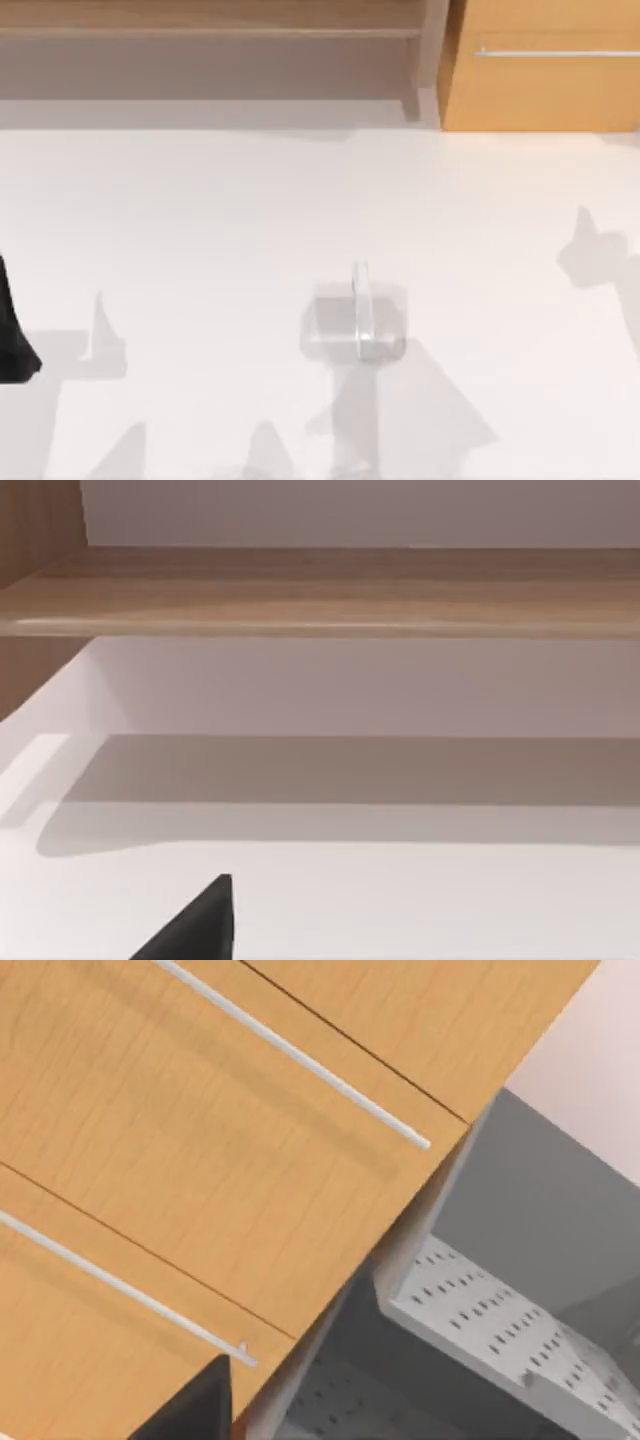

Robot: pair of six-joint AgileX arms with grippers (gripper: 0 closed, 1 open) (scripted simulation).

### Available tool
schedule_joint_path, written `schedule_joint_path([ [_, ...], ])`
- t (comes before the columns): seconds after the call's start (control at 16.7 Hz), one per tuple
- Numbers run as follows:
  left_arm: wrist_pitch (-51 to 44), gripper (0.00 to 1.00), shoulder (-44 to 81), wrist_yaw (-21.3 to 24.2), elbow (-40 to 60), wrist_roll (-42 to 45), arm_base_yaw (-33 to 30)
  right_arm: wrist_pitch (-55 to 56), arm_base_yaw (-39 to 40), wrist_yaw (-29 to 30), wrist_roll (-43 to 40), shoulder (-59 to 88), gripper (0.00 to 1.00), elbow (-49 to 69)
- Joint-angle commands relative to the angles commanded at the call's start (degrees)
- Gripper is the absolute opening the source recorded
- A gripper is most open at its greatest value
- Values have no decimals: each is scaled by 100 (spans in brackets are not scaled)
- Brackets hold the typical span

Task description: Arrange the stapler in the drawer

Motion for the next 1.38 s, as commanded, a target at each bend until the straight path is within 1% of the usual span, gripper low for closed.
schedule_joint_path([
  [0.48,0,100,0,0,0,0,0,2658,387,463,-3144,4652,100,1954],
  [0.78,0,100,0,0,0,0,0,3968,589,759,-4654,7042,100,2888],
  [1.02,0,100,0,0,0,0,0,4548,682,895,-5352,8089,100,3301],
  [1.38,0,100,0,0,0,0,0,4644,698,918,-5466,8253,100,3369],
])
